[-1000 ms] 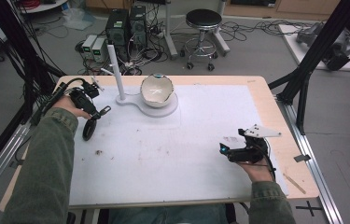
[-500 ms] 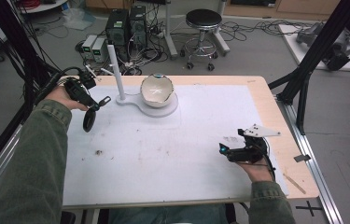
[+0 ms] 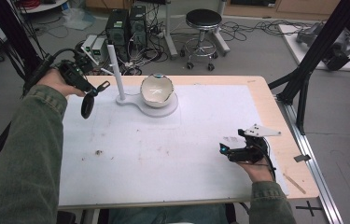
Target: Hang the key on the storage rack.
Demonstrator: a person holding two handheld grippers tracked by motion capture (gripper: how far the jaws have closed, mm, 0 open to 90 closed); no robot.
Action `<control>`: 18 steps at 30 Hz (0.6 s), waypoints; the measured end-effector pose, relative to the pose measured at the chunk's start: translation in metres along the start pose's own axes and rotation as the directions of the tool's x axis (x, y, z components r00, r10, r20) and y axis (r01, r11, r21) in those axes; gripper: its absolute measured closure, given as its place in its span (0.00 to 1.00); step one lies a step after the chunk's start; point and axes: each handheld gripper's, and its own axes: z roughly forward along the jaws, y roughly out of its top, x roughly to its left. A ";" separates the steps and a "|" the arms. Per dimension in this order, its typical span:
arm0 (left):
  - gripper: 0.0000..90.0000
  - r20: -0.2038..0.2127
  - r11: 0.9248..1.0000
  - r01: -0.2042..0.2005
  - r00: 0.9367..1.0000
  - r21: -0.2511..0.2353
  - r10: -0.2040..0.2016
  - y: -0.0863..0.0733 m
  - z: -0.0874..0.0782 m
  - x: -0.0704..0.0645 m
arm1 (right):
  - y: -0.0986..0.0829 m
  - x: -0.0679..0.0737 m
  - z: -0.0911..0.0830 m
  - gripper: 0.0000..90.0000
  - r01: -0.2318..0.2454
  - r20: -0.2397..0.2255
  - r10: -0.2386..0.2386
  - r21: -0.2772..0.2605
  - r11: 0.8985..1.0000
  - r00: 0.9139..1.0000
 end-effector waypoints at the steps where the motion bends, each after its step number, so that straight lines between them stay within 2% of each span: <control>1: 0.91 -0.004 1.000 -0.009 1.000 -0.004 0.009 0.004 -0.003 0.000 | 0.000 0.000 0.000 0.01 -0.001 -0.002 0.001 0.000 1.000 1.000; 4: 0.91 -0.021 1.000 -0.016 1.000 0.002 0.016 0.013 -0.008 0.000 | 0.000 -0.001 0.000 0.01 -0.001 -0.002 0.001 -0.001 1.000 1.000; 7: 0.91 -0.040 1.000 0.001 0.999 0.019 0.000 0.025 -0.014 0.002 | 0.000 -0.001 0.000 0.01 -0.001 -0.005 0.001 0.004 1.000 1.000; 10: 0.91 -0.052 1.000 0.004 0.999 0.005 -0.003 0.039 -0.016 0.004 | -0.001 -0.002 -0.001 0.01 -0.003 -0.008 0.003 0.009 1.000 1.000; 15: 0.91 -0.085 1.000 -0.022 0.996 -0.002 0.022 0.050 -0.016 0.001 | -0.002 -0.003 -0.003 0.01 -0.009 -0.006 0.009 0.002 1.000 1.000; 18: 0.91 -0.105 1.000 -0.010 0.994 0.001 0.010 0.053 -0.013 0.004 | -0.002 -0.005 -0.004 0.01 -0.018 -0.005 0.018 -0.006 1.000 1.000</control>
